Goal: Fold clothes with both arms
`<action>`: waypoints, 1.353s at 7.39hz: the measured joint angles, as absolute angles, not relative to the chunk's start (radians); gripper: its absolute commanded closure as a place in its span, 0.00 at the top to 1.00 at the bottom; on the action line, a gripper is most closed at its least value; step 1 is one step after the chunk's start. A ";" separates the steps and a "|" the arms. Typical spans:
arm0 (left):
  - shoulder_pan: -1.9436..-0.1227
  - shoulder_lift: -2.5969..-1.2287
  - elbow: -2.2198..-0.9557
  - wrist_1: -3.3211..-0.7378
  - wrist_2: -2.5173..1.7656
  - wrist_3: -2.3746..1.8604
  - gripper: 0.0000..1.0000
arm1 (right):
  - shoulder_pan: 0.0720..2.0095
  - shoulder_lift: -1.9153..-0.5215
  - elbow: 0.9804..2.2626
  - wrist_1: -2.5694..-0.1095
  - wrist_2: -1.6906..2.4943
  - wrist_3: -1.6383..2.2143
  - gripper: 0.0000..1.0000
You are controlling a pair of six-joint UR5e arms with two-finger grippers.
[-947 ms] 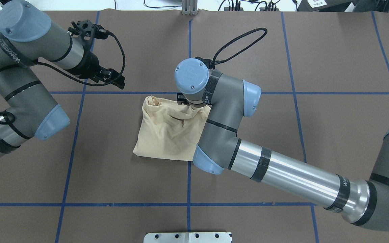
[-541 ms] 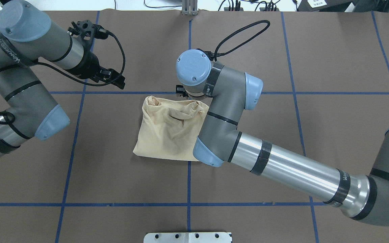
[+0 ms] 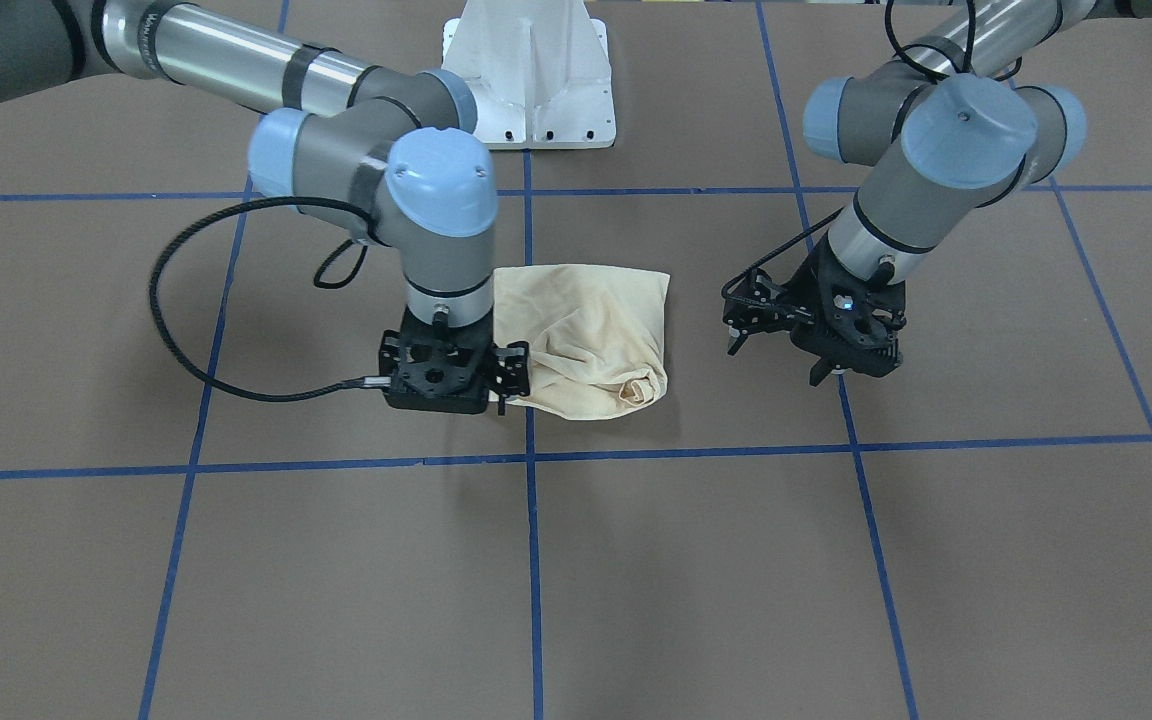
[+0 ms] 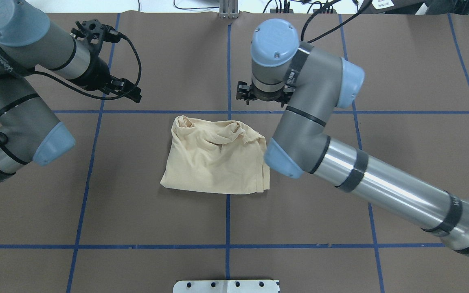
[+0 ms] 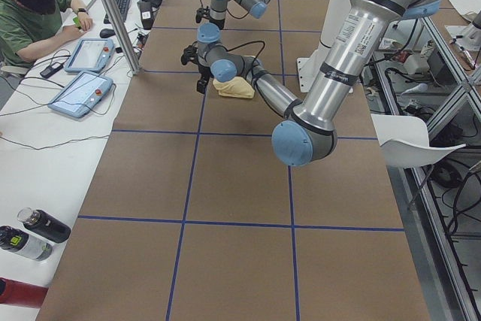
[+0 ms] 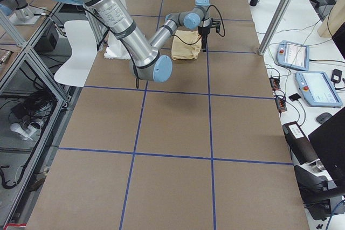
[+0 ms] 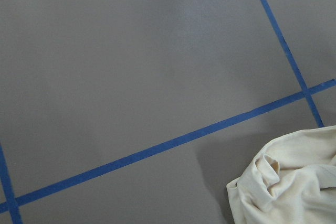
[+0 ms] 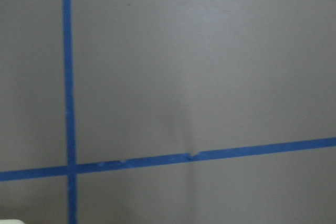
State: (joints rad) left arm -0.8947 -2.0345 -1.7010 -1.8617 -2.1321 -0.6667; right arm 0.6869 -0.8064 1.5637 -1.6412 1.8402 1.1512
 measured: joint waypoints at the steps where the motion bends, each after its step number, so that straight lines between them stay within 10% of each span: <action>1: -0.933 -2.008 -1.703 -1.859 -2.132 -0.588 1.00 | 0.722 -0.918 1.701 -1.685 1.856 1.067 1.00; 5: -1.069 -1.922 -1.695 -1.856 -2.139 -0.279 1.00 | 1.011 -1.382 1.977 -1.715 2.045 0.544 1.00; 10: -1.096 -1.845 -1.714 -1.872 -2.139 -0.260 1.00 | 1.376 -1.655 1.905 -1.715 2.259 0.082 1.00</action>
State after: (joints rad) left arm -1.0961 -1.8449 -1.7144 -1.8721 -2.1391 -0.2596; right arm 1.3764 -1.6555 1.9050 -1.7153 2.2587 0.0820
